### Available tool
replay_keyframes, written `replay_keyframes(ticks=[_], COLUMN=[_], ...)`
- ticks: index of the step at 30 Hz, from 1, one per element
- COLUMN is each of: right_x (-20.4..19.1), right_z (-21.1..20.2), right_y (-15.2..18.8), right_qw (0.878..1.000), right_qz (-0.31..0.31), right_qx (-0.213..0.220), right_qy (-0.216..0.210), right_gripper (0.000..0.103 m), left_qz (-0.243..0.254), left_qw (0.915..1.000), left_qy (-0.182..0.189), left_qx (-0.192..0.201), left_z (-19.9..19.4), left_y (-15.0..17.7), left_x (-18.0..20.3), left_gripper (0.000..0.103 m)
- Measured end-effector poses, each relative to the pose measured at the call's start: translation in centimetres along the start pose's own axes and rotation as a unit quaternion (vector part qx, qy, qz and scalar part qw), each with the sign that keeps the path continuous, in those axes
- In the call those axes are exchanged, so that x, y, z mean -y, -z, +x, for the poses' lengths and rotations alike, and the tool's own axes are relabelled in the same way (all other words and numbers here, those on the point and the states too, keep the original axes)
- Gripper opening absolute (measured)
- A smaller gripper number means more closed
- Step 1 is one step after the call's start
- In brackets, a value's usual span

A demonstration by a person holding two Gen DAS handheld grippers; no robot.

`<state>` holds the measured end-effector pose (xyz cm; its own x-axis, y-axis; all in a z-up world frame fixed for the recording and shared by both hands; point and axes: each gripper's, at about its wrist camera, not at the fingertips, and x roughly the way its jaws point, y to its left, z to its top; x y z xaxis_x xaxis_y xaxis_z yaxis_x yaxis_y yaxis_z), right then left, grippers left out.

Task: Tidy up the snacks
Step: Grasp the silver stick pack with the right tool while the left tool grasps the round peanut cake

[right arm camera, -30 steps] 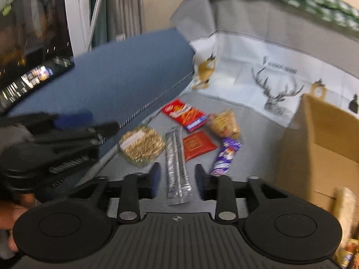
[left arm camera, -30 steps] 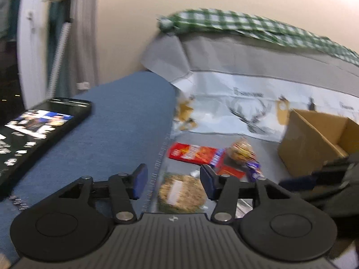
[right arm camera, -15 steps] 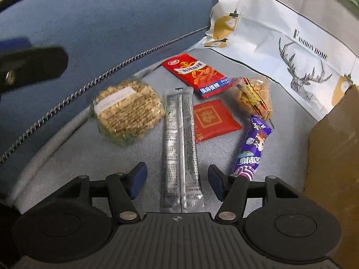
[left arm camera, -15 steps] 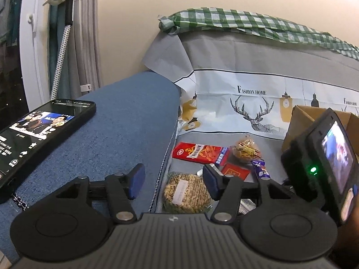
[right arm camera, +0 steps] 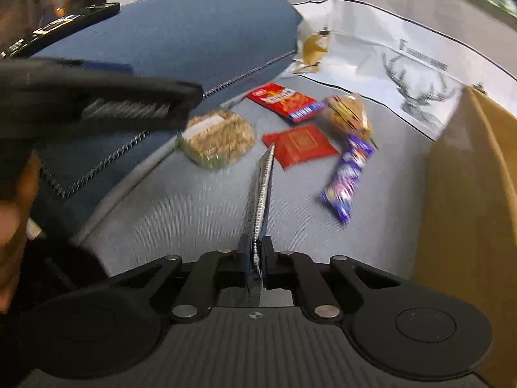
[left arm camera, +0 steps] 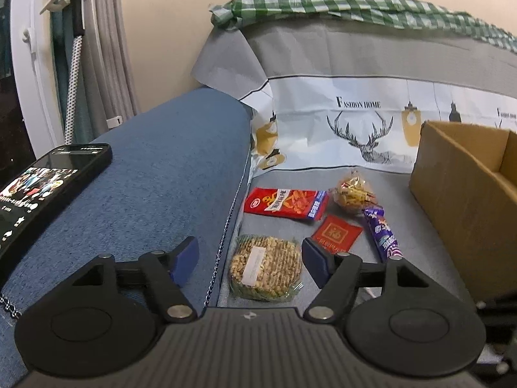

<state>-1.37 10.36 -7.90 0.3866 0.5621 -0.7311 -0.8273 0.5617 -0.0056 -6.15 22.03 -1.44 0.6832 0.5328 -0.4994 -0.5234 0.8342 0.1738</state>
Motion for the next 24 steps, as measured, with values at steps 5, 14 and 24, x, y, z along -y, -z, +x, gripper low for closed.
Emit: replay_keyframes(ticks=[5, 14, 24], right_x=[0.2, 1.2, 1.1], right_z=[-0.5, 1.3, 2.1], right_y=[1.5, 1.3, 1.3], right_qw=[0.999, 0.999, 1.000], right_qz=[0.019, 0.032, 0.009], right_qx=[0.004, -0.007, -0.011], right_qy=[0.028, 0.022, 0.000], right_gripper=[0.009, 0.053, 0.042], left_qz=[0.021, 0.050, 0.072], left_qw=[0.9990, 0.9901, 0.9802], left_qy=[-0.001, -0.034, -0.085], left_qx=[-0.039, -0.127, -0.163], left_z=[1.7, 8.1, 12.2], left_y=[-0.5, -0.7, -0.8], left_x=[1.2, 4.6, 5.7], left_gripper=[0.081, 0.088, 0.095])
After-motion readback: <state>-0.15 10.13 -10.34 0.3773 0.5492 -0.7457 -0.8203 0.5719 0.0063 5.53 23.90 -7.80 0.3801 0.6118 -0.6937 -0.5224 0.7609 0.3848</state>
